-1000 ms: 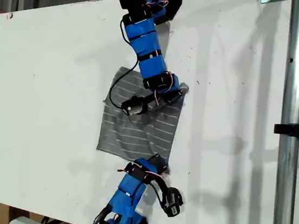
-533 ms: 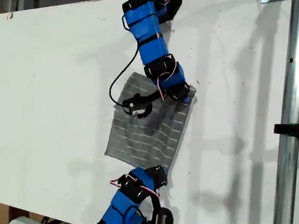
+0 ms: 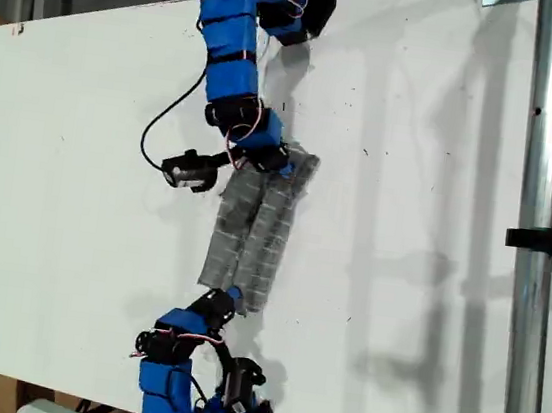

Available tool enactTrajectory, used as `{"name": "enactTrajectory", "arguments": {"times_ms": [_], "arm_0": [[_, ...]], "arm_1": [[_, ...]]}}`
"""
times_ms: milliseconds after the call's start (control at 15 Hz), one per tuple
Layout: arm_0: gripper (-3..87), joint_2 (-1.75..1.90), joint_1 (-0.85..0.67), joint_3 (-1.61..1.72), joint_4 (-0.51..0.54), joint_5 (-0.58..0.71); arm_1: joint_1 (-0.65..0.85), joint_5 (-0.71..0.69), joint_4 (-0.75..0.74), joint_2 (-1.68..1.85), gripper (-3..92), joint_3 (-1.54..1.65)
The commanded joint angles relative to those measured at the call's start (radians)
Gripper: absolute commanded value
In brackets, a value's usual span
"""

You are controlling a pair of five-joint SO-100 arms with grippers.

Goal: Grasp corners of a towel and fold twice.

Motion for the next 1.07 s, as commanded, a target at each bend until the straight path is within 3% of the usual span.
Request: {"name": "enactTrajectory", "arguments": {"times_ms": [0,200,467,667,1000], "arm_0": [[-2.9,0.023,-0.196,0.002,-0.071,0.121],[-2.9,-0.009,-0.356,-0.028,-0.170,0.252],[-2.9,0.060,-0.371,-0.003,-0.302,0.319],[-2.9,0.089,-0.328,0.106,-0.316,0.278],[-2.9,0.006,-0.239,0.287,-0.365,0.155]], "arm_1": [[0.160,-0.064,0.035,0.133,-0.2,0.081],[0.380,-0.189,0.020,0.239,-0.2,0.164],[0.495,-0.350,-0.091,0.417,-0.2,0.190],[0.400,-0.308,-0.112,0.426,-0.2,0.262],[0.233,-0.087,-0.219,0.299,-0.2,0.420]]}}
